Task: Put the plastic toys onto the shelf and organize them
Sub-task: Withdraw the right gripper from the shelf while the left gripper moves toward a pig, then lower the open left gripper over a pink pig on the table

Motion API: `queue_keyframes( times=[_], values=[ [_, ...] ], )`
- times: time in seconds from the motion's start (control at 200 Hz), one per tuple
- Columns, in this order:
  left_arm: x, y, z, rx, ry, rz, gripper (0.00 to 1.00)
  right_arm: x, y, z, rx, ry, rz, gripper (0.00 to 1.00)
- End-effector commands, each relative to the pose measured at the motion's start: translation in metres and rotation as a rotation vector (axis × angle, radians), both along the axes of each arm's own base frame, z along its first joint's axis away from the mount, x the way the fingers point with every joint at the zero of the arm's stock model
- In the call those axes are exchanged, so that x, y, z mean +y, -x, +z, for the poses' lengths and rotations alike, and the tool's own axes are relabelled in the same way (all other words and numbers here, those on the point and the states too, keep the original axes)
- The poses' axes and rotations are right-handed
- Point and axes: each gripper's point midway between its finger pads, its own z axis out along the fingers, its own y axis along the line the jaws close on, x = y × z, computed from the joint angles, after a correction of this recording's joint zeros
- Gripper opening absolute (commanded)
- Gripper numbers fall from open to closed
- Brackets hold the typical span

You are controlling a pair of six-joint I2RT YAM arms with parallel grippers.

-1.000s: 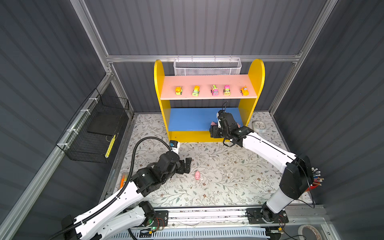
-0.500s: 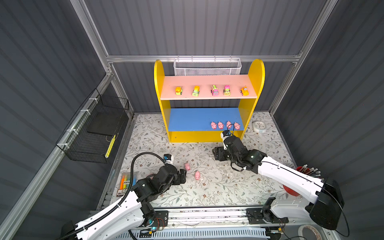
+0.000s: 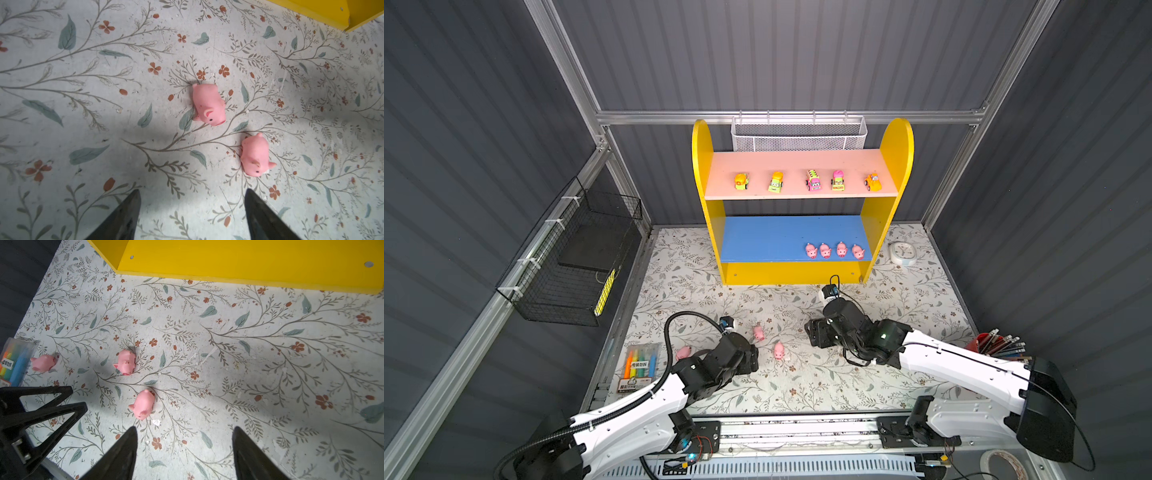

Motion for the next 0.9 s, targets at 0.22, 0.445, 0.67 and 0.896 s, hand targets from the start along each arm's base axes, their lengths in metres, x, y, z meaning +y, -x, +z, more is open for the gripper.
queue_keyframes(
  times=[0.22, 0.445, 0.67, 0.896],
  values=[
    [-0.001, -0.035, -0.008, -0.021, -0.024, 0.082, 0.57, -0.017, -0.002, 0.008, -0.048, 0.021, -0.048, 0.72],
    [0.001, -0.055, -0.007, -0.022, -0.034, 0.094, 0.52, -0.026, -0.003, 0.009, -0.062, 0.035, -0.062, 0.72],
    [-0.016, -0.074, -0.012, -0.001, -0.051, 0.068, 0.48, -0.035, -0.007, 0.008, -0.057, 0.039, -0.078, 0.72],
    [-0.027, -0.081, -0.017, 0.022, -0.054, 0.047, 0.46, -0.043, -0.008, 0.014, -0.068, 0.013, -0.090, 0.72]
  ],
)
